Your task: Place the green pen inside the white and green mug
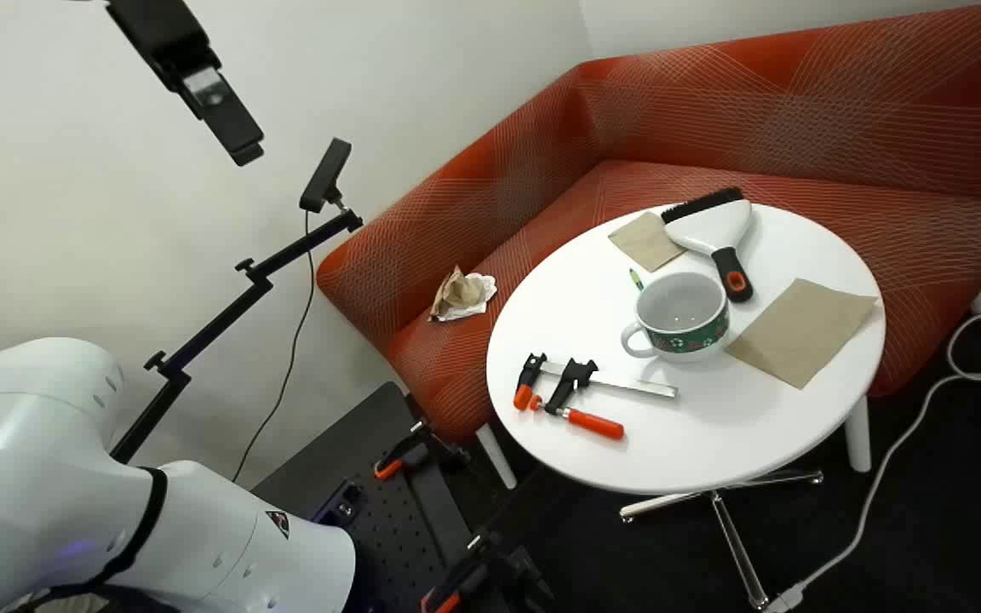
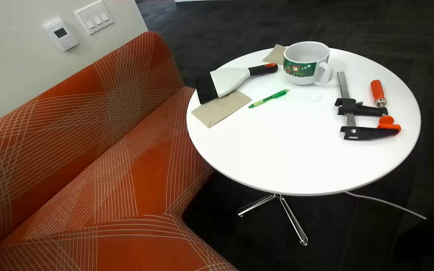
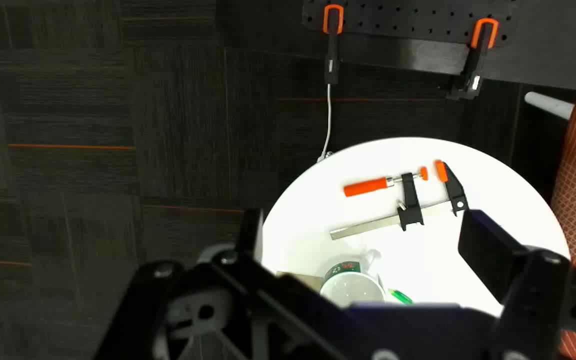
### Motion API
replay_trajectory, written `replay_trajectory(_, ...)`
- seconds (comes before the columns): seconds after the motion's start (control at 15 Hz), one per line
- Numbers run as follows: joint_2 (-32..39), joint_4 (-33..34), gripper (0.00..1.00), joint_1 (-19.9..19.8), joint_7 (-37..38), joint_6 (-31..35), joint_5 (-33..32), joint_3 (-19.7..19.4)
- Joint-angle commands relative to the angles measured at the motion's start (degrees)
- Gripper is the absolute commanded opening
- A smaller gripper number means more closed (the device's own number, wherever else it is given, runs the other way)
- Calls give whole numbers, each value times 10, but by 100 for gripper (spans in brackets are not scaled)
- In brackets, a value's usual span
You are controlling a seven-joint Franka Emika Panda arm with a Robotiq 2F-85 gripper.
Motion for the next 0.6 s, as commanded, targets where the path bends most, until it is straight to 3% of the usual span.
replay_trajectory(0.0,1,2,100,10,5,-3,-4,-6)
replay_trajectory(0.53,16,6,100,20,-3,17,-2,-5)
